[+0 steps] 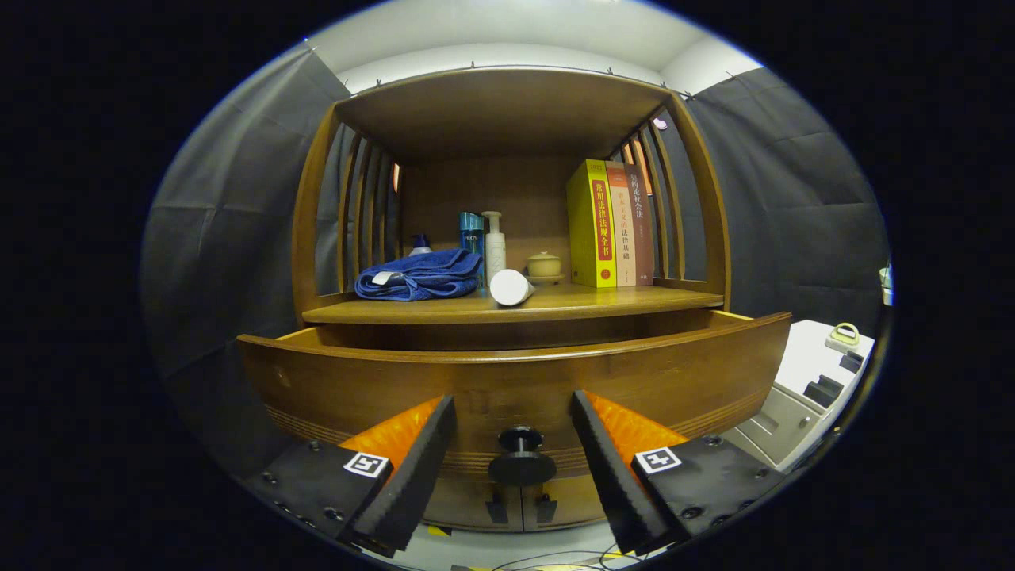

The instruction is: Pull open the drawer, take out the items inside it, and place them on the countertop above the cabinet.

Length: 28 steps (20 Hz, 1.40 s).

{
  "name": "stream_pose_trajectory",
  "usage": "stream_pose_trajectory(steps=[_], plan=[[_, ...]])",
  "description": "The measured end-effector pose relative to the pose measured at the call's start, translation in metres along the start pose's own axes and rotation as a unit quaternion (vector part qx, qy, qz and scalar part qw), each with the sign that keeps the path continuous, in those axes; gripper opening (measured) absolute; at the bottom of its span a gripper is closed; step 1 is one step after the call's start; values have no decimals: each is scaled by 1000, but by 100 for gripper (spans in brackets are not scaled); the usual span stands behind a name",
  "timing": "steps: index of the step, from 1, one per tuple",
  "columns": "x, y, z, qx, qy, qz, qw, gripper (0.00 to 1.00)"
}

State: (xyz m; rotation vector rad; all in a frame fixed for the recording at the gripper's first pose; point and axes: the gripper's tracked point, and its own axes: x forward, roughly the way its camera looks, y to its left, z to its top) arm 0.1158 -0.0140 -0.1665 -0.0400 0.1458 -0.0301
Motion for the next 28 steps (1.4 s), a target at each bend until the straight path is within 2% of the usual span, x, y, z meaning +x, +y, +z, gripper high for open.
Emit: stream_pose_trajectory(steps=[11, 19, 24, 28], plan=[[68, 0, 6, -9, 2, -5, 1000, 97], [90, 1, 9, -9, 5, -4, 1000, 97], [84, -1, 8, -6, 8, -4, 1000, 97], [39, -5, 50, 8, -20, -6, 1000, 97]])
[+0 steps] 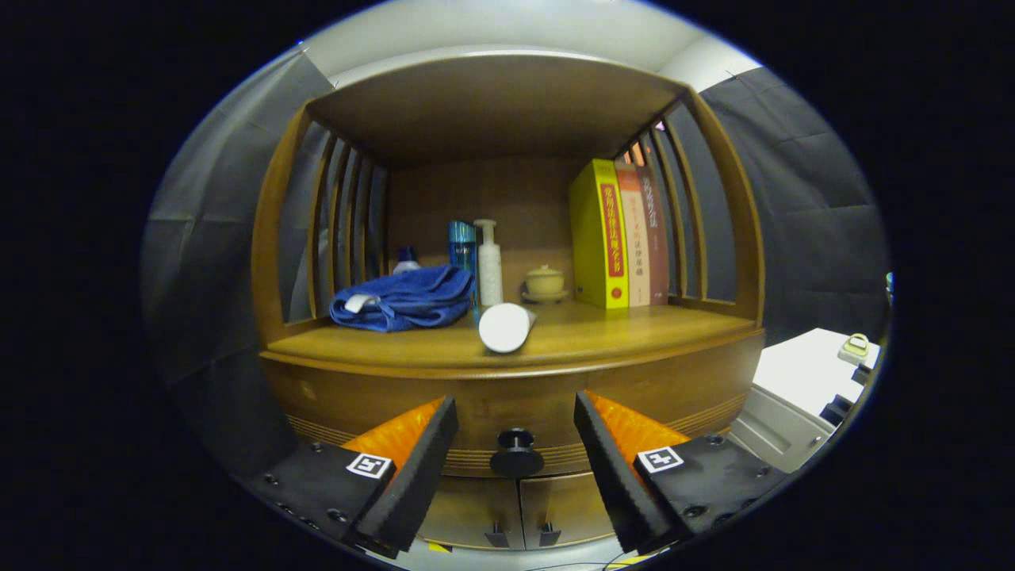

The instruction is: Pull open the drawer, take out the items inside it, and place them on the countertop above the cabinet.

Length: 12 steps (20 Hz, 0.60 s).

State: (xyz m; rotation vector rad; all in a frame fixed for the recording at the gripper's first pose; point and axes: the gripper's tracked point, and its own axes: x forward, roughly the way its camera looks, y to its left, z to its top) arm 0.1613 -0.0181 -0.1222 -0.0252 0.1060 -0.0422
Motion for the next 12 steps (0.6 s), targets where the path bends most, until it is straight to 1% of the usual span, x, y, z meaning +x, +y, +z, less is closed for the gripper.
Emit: stream_pose_trajectory(steps=[8, 12], plan=[[-124, 7, 87, 3, -43, 16, 999, 97], [-175, -3, 121, -11, -50, 9, 999, 97]])
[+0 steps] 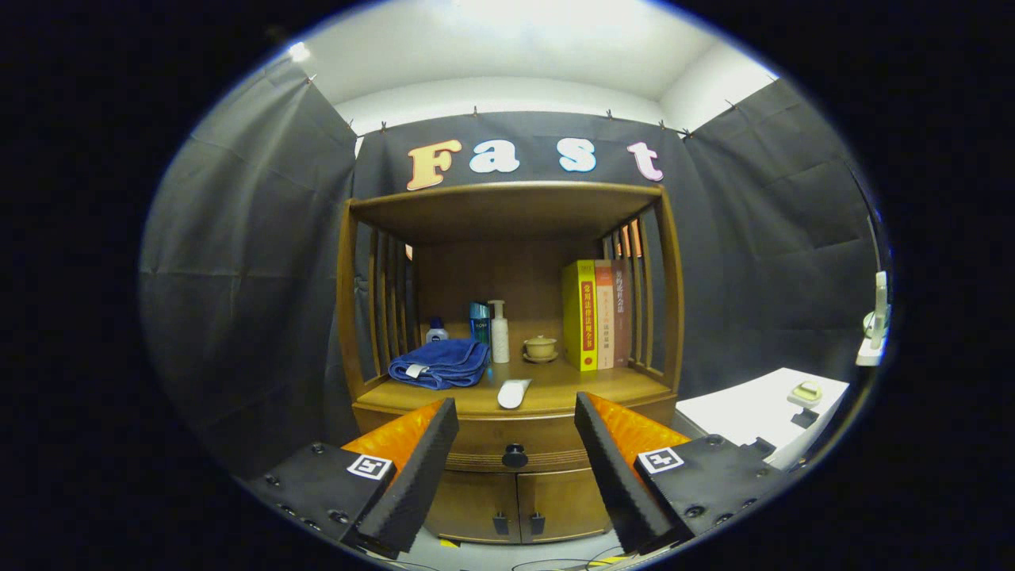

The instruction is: Pull open the drawer, take out the items inside it, and place them on the countertop above the cabinet.

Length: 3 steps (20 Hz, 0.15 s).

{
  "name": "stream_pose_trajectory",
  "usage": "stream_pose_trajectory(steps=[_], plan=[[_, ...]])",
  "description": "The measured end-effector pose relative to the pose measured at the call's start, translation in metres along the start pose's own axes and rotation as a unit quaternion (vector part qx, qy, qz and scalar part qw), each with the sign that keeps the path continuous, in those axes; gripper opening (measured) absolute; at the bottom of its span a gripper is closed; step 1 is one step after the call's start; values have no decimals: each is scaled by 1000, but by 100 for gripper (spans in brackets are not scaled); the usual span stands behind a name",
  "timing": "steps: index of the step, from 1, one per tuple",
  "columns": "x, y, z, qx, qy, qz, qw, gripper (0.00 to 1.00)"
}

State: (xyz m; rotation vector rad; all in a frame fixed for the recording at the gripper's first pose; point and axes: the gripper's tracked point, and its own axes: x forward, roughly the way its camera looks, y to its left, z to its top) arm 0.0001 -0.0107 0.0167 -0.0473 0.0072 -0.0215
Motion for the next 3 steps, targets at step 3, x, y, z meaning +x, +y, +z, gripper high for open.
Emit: stream_pose_trajectory(steps=[3], plan=[[-24, -8, 17, 13, 0, -6, 1000, 97]])
